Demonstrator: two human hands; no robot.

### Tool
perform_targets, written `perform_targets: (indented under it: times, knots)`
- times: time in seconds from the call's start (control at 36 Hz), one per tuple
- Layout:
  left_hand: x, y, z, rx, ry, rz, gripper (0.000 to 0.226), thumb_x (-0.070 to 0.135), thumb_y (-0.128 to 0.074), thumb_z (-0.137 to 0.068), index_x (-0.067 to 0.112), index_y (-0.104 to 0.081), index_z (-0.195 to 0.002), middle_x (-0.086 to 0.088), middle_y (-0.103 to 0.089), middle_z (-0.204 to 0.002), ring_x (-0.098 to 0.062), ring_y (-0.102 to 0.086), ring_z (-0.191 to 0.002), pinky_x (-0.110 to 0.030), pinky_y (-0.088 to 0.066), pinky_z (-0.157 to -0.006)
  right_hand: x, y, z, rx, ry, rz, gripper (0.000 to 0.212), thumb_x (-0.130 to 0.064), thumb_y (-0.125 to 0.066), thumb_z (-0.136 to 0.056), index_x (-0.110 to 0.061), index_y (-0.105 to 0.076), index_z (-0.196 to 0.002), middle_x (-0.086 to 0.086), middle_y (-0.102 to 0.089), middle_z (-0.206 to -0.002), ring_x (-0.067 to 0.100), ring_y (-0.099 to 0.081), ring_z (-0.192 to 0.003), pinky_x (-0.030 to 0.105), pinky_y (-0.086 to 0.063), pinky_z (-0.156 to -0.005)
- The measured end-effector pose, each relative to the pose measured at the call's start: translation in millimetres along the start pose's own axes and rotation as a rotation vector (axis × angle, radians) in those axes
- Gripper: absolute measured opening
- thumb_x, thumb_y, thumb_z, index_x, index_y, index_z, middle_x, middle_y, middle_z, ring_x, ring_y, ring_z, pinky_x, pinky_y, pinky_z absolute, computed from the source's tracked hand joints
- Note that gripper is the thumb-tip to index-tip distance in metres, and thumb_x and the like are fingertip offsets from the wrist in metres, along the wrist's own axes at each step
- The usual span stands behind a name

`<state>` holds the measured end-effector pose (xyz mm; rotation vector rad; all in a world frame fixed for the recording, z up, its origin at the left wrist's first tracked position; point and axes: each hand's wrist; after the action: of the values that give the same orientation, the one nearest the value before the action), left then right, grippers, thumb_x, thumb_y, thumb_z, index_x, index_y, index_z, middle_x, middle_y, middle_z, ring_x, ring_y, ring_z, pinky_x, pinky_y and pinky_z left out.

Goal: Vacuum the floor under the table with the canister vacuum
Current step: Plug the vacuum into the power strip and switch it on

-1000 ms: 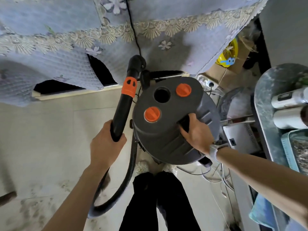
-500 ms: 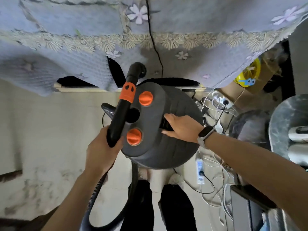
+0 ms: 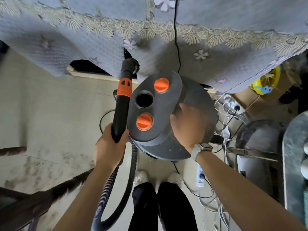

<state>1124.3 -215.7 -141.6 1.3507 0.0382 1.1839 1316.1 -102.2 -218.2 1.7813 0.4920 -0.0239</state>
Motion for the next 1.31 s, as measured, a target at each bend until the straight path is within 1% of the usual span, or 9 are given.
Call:
perform_targets:
  times: [0.08, 0.19, 0.42, 0.69, 0.83, 0.92, 0.97, 1.19, 1.31]
  knots:
    - [-2, -2, 0, -0.02, -0.006, -0.009, 0.023, 0.03, -0.061, -0.09, 0.018, -0.053, -0.107, 0.007, -0.056, -0.069, -0.01, -0.055, -0.065, -0.027, -0.038, -0.057, 1, -6, -2, 0.054, 0.006, 0.018, 0.046, -0.048, -0.043, -0.094, -0.01, -0.066, -0.104, 0.006, -0.062, -0.08, 0.028, -0.058, -0.072, 0.037, -0.042, -0.067]
    - [-2, -5, 2, -0.029, -0.017, -0.032, 0.026, 0.031, -0.062, -0.089, 0.018, -0.055, -0.11, 0.001, -0.061, -0.073, -0.018, -0.056, -0.067, -0.029, -0.039, -0.064, 10, -8, -5, 0.101, 0.06, 0.026, 0.047, -0.05, -0.043, -0.095, -0.009, -0.065, -0.103, 0.007, -0.061, -0.078, 0.028, -0.057, -0.07, 0.037, -0.043, -0.064]
    - [4, -8, 7, -0.011, -0.036, -0.015, 0.029, 0.028, -0.064, -0.087, 0.016, -0.056, -0.112, 0.008, -0.057, -0.073, -0.019, -0.054, -0.07, -0.029, -0.039, -0.069, 32, -6, -12, 0.119, 0.138, 0.006, 0.046, -0.047, -0.045, -0.092, -0.007, -0.066, -0.101, 0.008, -0.061, -0.076, 0.03, -0.058, -0.07, 0.037, -0.044, -0.062]
    - [-9, -6, 29, 0.002, -0.025, -0.04, 0.036, 0.034, -0.064, -0.086, 0.016, -0.055, -0.116, 0.0, -0.062, -0.083, -0.027, -0.059, -0.077, -0.037, -0.05, -0.074, 74, 5, -35, 0.022, 0.225, 0.081, 0.043, -0.044, -0.048, -0.088, -0.005, -0.062, -0.101, 0.012, -0.058, -0.077, 0.034, -0.057, -0.071, 0.038, -0.044, -0.063]
    - [-11, -10, 45, -0.017, -0.035, -0.047, 0.031, 0.034, -0.064, -0.087, 0.018, -0.054, -0.111, 0.005, -0.057, -0.073, -0.022, -0.056, -0.069, -0.032, -0.044, -0.066, 76, 16, -37, -0.098, 0.212, 0.087, 0.047, -0.044, -0.042, -0.091, -0.005, -0.059, -0.11, 0.015, -0.062, -0.097, 0.036, -0.059, -0.086, 0.045, -0.045, -0.081]
    - [-12, -9, 56, -0.043, -0.026, -0.025, 0.03, 0.035, -0.063, -0.087, 0.02, -0.053, -0.112, 0.011, -0.056, -0.071, -0.016, -0.055, -0.066, -0.031, -0.044, -0.066, 59, 24, -26, -0.111, 0.071, 0.079, 0.044, -0.039, -0.043, -0.092, -0.009, -0.058, -0.12, 0.013, -0.059, -0.116, 0.034, -0.057, -0.104, 0.054, -0.039, -0.094]
    - [-14, -6, 63, -0.045, -0.007, -0.003, 0.033, 0.038, -0.062, -0.087, 0.02, -0.052, -0.113, 0.01, -0.057, -0.072, -0.023, -0.059, -0.07, -0.038, -0.05, -0.071, 43, 29, -13, -0.129, -0.045, 0.038, 0.046, -0.031, -0.047, -0.089, -0.008, -0.053, -0.129, 0.014, -0.054, -0.128, 0.035, -0.053, -0.115, 0.059, -0.036, -0.098]
    - [-30, 13, 67, 0.013, 0.042, 0.071, 0.033, 0.037, -0.061, -0.088, 0.016, -0.053, -0.113, 0.005, -0.058, -0.07, -0.027, -0.06, -0.071, -0.042, -0.052, -0.073, -11, 41, 33, -0.239, -0.099, -0.129, 0.063, -0.041, -0.046, -0.087, 0.004, -0.051, -0.13, 0.026, -0.051, -0.133, 0.044, -0.047, -0.125, 0.061, -0.041, -0.097]
    - [-36, 17, 60, 0.005, 0.063, 0.101, 0.033, 0.037, -0.06, -0.089, 0.016, -0.052, -0.114, 0.004, -0.058, -0.069, -0.027, -0.06, -0.07, -0.043, -0.053, -0.073, -28, 39, 37, -0.461, -0.076, -0.039, 0.074, -0.044, -0.057, -0.089, -0.008, -0.029, -0.148, 0.017, -0.015, -0.157, 0.037, -0.014, -0.145, 0.054, -0.015, -0.113]
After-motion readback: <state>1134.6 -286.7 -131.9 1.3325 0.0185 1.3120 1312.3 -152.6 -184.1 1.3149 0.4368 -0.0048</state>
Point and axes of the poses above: each hand's wrist, its own z-axis away from the middle knuckle, its own y-axis out of the back of the hand, x = y × z
